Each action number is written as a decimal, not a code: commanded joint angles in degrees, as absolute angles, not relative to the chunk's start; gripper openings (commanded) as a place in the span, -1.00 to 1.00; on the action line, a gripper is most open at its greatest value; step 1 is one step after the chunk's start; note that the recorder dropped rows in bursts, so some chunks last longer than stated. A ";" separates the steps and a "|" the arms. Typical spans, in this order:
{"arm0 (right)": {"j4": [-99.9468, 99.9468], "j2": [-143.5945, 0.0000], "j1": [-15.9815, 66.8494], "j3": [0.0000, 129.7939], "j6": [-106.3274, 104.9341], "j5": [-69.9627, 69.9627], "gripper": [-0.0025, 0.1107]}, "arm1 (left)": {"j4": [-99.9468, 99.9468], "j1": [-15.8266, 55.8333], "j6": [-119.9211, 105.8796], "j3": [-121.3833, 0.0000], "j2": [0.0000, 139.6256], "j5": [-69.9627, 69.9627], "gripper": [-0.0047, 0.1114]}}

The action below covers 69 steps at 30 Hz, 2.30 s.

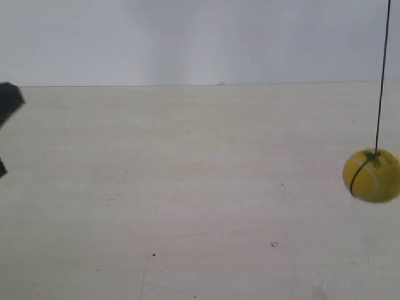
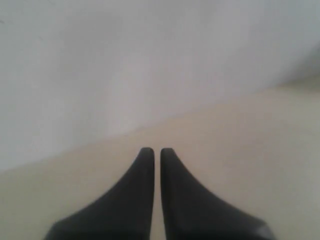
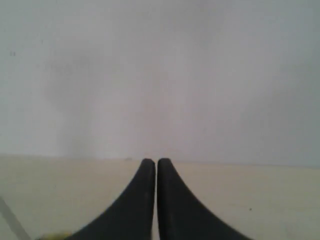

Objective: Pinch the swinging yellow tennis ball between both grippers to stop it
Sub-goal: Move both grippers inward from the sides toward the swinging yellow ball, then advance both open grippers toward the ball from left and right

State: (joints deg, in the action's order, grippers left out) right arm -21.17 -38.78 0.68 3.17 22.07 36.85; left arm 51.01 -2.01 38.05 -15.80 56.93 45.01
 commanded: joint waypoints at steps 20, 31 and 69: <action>-56.06 -85.20 0.58 12.87 25.02 63.74 -0.96 | 76.94 2.99 41.82 -31.67 100.04 69.62 -0.84; -56.71 -85.30 0.58 12.87 24.54 66.05 -0.96 | 76.46 8.04 40.22 -33.36 100.04 66.08 -0.84; -62.16 -85.30 0.69 12.88 25.01 69.96 -0.96 | 69.73 18.50 35.48 -35.35 100.30 62.54 -0.84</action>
State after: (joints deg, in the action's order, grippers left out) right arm -61.72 -85.12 0.68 12.68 24.88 69.27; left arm 71.86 18.14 36.58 -35.11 100.18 63.17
